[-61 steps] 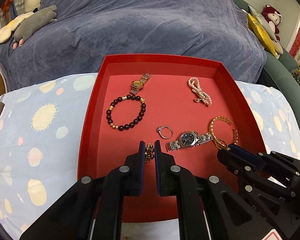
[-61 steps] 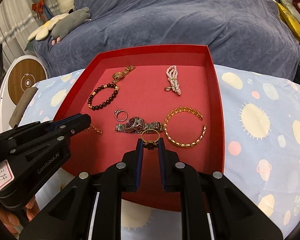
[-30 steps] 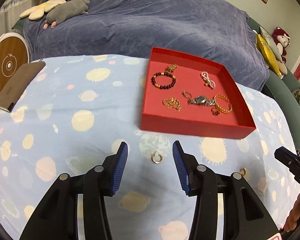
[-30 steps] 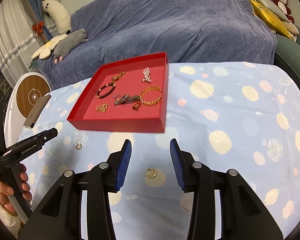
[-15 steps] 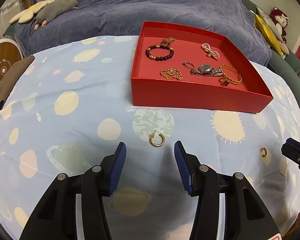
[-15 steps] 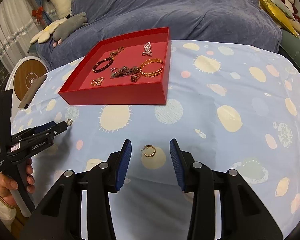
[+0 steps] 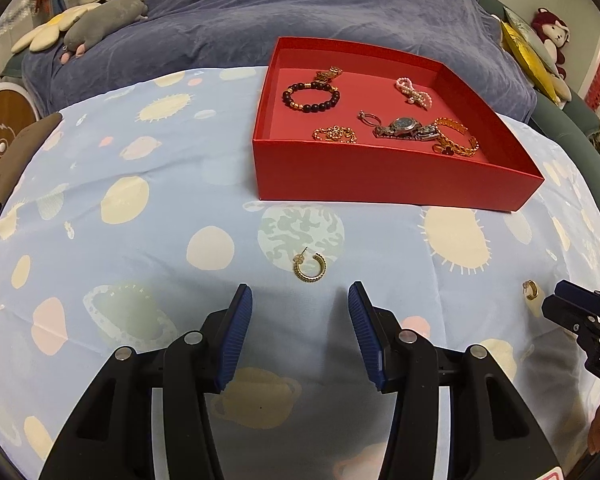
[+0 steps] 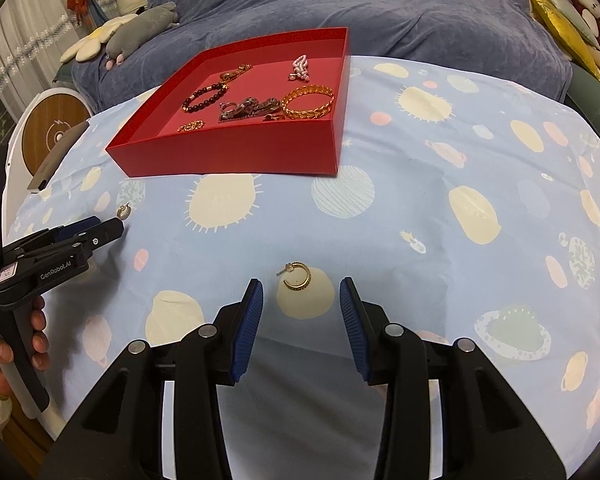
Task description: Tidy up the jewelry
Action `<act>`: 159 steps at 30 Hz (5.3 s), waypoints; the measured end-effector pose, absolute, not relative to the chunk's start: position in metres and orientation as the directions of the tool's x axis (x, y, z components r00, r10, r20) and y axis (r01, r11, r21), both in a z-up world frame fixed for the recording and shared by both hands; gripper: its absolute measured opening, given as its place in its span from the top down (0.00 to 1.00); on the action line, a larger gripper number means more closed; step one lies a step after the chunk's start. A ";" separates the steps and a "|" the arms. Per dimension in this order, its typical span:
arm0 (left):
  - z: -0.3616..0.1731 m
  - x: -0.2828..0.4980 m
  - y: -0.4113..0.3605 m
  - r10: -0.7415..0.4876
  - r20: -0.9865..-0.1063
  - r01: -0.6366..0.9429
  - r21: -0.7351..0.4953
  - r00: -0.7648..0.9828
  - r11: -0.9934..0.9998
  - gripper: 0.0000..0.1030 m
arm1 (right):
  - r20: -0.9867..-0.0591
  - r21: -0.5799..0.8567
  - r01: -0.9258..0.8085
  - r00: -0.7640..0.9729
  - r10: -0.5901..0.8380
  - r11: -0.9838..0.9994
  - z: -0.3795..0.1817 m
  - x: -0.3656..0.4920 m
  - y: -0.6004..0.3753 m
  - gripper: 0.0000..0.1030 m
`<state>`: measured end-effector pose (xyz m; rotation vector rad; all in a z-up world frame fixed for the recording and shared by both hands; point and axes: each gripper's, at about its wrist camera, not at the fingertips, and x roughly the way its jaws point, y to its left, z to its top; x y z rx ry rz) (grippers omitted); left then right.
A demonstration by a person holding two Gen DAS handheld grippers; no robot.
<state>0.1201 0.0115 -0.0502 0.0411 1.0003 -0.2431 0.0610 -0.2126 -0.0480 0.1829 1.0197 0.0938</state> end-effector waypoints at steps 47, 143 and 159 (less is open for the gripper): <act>-0.052 0.130 -0.009 -0.233 -0.815 0.277 -0.093 0.530 0.957 0.87 | -0.822 0.174 -0.026 0.546 0.160 0.984 -0.047 0.070 -0.197 0.81; 0.028 0.102 -0.010 -0.157 -0.794 0.191 -0.053 0.587 0.980 0.59 | -0.736 0.125 0.027 0.673 0.075 0.992 0.038 0.064 -0.168 0.47; 0.032 0.099 -0.017 -0.143 -0.787 0.197 -0.028 0.600 0.980 0.51 | -0.738 0.103 0.026 0.672 0.059 0.994 0.036 0.063 -0.163 0.42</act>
